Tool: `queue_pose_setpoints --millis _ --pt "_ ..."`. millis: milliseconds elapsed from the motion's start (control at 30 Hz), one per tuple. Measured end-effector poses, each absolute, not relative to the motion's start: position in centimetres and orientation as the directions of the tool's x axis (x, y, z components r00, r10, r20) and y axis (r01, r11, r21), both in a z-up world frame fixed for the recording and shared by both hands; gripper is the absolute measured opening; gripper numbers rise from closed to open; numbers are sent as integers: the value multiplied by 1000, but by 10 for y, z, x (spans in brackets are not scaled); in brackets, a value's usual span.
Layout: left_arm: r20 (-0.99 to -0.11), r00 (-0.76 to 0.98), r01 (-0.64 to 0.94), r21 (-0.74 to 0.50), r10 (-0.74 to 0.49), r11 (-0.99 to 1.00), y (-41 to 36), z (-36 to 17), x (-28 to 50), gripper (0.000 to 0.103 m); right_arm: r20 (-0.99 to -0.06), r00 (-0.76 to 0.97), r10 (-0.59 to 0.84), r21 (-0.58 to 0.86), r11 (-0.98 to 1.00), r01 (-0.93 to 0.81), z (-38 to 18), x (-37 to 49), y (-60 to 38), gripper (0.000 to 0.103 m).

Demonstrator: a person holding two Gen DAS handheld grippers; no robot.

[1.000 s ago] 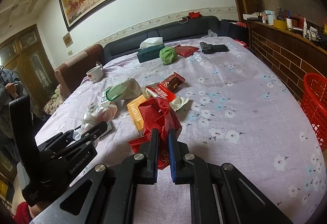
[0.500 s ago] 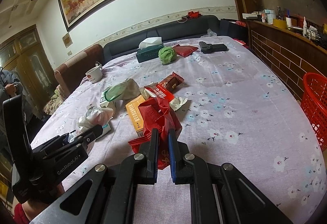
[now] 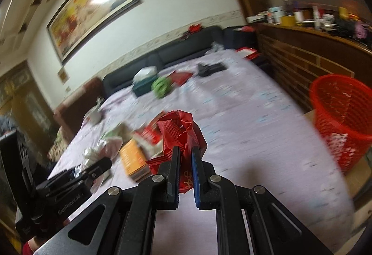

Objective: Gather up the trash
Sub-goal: 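Carry both items to the red mesh basket and open both tools over it, then move both open tools back over the table toward the remaining trash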

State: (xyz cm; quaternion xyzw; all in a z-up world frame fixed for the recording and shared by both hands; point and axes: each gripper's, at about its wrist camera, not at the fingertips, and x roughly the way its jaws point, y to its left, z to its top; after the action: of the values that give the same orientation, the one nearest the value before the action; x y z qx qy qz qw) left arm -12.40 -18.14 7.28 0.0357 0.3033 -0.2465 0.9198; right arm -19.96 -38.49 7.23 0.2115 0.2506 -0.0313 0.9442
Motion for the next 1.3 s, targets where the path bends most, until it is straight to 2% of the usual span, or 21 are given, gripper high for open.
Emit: queue_pose_setpoints --millis 400,800,833,867,933,967,1300 --pt "-616 469 736 -124 -633 666 -347 97 -145 31 -456 870 -187 474 777 415 85 -275 -548 10" --pt "-654 328 806 -183 -682 563 -497 90 -137 32 -490 832 -260 523 677 519 71 -282 -646 12" --pt "-650 321 813 -184 -689 552 -506 88 -136 33 -497 828 -260 521 674 524 69 -279 -651 12" --pt "-650 325 817 -173 -687 550 -515 87 -135 41 -510 818 -266 511 670 538 67 -276 -656 13" --pt "-653 335 809 -170 -679 562 -525 83 -132 55 -534 799 -277 503 655 564 62 -273 -665 26" --pt "-654 328 804 -185 -682 565 -526 81 -129 56 -533 801 -272 518 644 563 60 -275 -669 35" --pt "-662 326 763 -236 -675 601 -474 80 -122 56 -517 819 -251 532 655 537 60 -287 -656 36"
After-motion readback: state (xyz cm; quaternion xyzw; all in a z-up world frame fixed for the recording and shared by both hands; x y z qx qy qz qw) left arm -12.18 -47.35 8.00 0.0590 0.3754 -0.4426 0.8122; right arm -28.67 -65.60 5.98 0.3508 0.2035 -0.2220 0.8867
